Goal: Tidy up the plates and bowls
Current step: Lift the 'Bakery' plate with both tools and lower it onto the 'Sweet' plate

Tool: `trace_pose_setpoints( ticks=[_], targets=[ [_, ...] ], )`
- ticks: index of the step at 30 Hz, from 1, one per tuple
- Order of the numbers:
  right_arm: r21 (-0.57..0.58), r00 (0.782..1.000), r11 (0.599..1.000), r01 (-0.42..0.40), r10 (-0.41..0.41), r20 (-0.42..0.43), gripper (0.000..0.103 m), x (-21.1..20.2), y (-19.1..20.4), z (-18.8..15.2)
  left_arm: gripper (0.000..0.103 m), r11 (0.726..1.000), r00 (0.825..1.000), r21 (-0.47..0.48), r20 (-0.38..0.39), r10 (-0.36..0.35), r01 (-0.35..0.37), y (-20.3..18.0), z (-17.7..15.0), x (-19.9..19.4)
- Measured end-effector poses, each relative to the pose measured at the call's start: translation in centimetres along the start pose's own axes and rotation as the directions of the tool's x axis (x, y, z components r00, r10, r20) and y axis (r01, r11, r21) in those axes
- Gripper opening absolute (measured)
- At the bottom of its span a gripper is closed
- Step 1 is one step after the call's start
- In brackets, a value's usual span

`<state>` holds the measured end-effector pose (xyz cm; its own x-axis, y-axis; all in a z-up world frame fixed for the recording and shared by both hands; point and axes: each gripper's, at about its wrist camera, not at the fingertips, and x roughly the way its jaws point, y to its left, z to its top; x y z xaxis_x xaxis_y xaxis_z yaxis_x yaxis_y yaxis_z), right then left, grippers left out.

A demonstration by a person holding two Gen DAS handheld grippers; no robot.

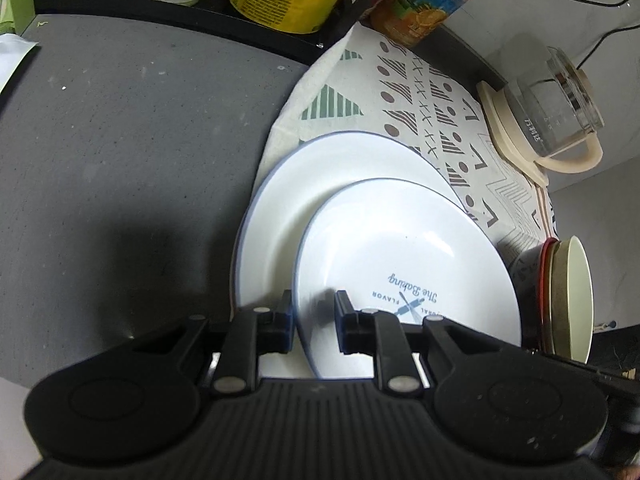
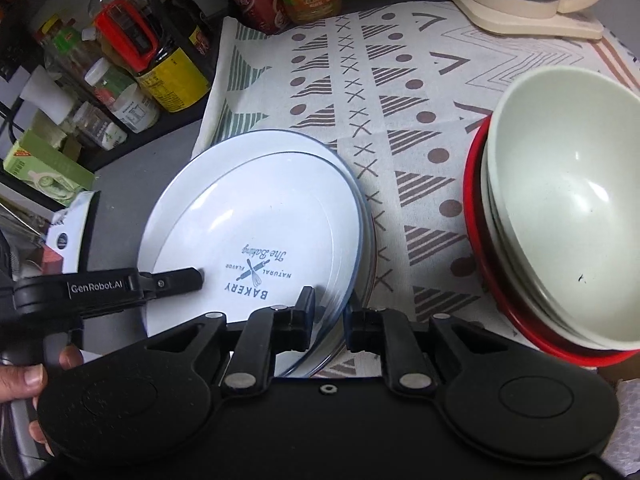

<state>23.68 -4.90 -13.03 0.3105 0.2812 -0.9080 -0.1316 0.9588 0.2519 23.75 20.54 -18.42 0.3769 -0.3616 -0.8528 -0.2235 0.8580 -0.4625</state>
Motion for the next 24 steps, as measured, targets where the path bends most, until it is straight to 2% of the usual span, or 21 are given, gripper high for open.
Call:
trace_pose_setpoints(
  ticks=[7,10,17,22,24],
  targets=[
    [-0.006,0.999,0.999,0.035,-0.035,-0.011,0.019,0.3,0.7,0.0,0.018,1.0,1.0,0.013,0.016,0.019,-0.019,-0.3,0.7,0.2],
    [0.013,0.999,0.999,0.04,-0.04,-0.016,0.024,0.0,0.9,0.1,0.018,0.999,0.999,0.023,0.024,0.024,-0.024,-0.4,0.8,0.3],
    [0.055,0.997,0.995,0.078,-0.077,-0.027,0.024,-0.1,0.7,0.2,0.018,0.997,0.999,0.066,0.035,0.032,-0.034,-1.2,0.7,0.6],
    [0.053,0.997,0.996,0.075,-0.074,-0.017,0.024,-0.2,0.7,0.1,0.018,0.996,0.998,0.077,0.046,0.035,-0.038,-1.2,0.5,0.5],
    [0.045,0.997,0.996,0.083,-0.082,-0.016,0.027,-0.1,0.7,0.1,0.018,0.995,0.998,0.084,0.053,0.043,-0.048,-1.3,0.6,0.4]
  ],
)
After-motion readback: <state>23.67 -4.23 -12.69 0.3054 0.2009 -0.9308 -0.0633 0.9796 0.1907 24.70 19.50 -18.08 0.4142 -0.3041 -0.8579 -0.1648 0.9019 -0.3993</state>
